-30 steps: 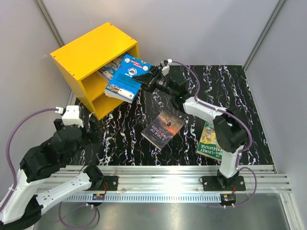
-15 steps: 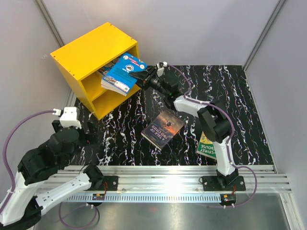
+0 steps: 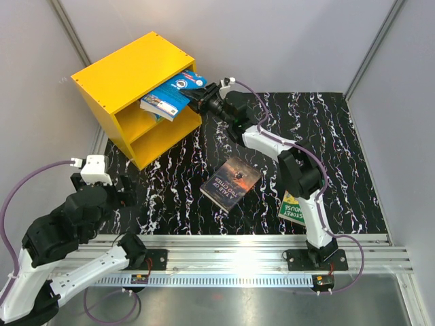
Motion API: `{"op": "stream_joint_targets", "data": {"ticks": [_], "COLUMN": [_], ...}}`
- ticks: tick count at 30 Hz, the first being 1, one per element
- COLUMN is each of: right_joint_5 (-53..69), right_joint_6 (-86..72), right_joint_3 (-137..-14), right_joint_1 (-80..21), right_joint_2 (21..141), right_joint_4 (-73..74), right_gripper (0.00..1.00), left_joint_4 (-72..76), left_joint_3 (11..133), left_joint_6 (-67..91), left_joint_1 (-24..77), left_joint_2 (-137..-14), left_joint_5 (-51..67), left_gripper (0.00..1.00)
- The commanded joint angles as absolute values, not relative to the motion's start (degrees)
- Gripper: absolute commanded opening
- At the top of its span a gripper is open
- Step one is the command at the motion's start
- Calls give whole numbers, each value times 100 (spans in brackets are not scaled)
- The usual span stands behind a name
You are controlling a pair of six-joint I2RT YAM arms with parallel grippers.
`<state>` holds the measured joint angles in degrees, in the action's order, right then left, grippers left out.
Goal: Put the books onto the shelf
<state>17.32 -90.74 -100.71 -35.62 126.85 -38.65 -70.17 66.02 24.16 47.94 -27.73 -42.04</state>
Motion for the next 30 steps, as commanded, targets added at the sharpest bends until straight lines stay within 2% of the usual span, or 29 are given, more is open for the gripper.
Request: {"op": "stream_joint_targets", "data": {"ticks": [1, 13, 17, 18, 20, 23, 25, 26, 30], "right_joint_5": [1407, 651, 536, 510, 484, 457, 466, 457, 439], "right_joint_6": [-8930, -8587, -8438, -8403, -8385, -8306, -8139, -8086, -7902], "right_joint_3": [-10450, -11398, -12196, -12347, -12663, -12832, -12893, -12867, -12438], "right_joint_1": [-3542, -3674, -3709, -3709, -3700, -3718, -3718, -3726, -3744], "right_joint_2": [12612, 12858, 13078, 13200, 13306, 13403, 13368, 13342, 12930], "right_joint_4": [-4061, -2454, -1672, -1339, -986, -835, -704, -581, -562], "right_gripper": [0, 0, 12, 23, 34, 67, 94, 99, 100], "left_joint_4": [-6768, -6732, -6724, -6724, -6732, -6724, -6724, -6724, -6724], "left_joint_3": [6574, 6557, 6557, 6557, 6557, 6557, 6557, 6557, 6548], "left_joint_6": [2303, 2268, 2268, 2259, 2250, 2259, 2268, 2268, 2259], "left_joint_1": [4781, 4781, 4781, 4781, 4781, 4781, 4781, 4781, 4781], "left_joint_2": [-2672, -2681, -2663, -2663, -2654, -2646, -2619, -2602, -2610], "left_joint_5": [-4210, -4078, -4069, -4069, -4061, -4043, -4043, -4034, -4025], "left_gripper": [99, 99, 99, 99, 99, 99, 99, 99, 99]}}
